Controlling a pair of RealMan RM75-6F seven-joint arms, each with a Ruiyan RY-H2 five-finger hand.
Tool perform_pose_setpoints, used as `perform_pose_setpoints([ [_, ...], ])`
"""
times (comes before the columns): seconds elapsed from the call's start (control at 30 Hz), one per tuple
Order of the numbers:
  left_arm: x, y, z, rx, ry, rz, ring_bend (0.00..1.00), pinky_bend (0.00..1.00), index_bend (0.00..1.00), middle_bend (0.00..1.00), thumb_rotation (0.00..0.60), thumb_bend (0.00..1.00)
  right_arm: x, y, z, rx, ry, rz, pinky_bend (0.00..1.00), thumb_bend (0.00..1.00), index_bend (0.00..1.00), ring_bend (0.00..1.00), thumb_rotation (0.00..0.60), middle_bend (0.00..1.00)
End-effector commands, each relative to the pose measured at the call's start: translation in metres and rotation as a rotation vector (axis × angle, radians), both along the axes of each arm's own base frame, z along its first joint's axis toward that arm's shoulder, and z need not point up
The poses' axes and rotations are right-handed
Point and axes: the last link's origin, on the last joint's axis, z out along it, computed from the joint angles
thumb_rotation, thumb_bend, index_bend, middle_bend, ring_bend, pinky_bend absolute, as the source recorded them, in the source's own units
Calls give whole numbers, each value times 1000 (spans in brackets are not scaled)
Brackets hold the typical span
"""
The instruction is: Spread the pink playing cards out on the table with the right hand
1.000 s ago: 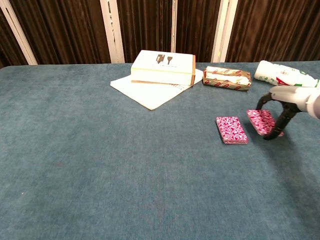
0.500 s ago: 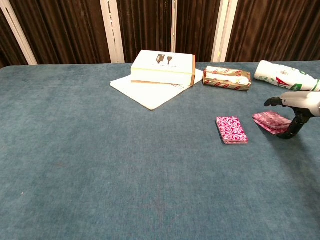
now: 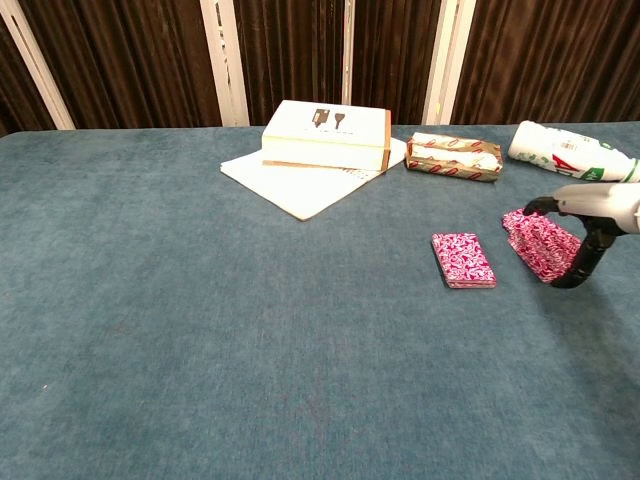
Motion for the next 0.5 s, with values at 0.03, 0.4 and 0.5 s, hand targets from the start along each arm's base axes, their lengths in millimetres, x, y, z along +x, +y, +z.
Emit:
perform_pose_setpoints([
  [0.03, 0, 0, 0, -2, -1, 0, 0, 0, 0, 0, 600, 0, 15, 0, 0, 2, -14, 42, 0, 239, 0, 0, 600, 0],
  [0.4, -1, 0, 1, -12, -15, 5, 0, 0, 0, 0, 600, 0, 43, 0, -22, 59, -14, 100, 0, 204, 0, 0, 600, 0],
  [0.5, -1, 0, 1, -17, -19, 7, 0, 0, 0, 0, 600, 0, 46, -1, -30, 75, -4, 108, 0, 204, 0, 0, 600, 0],
])
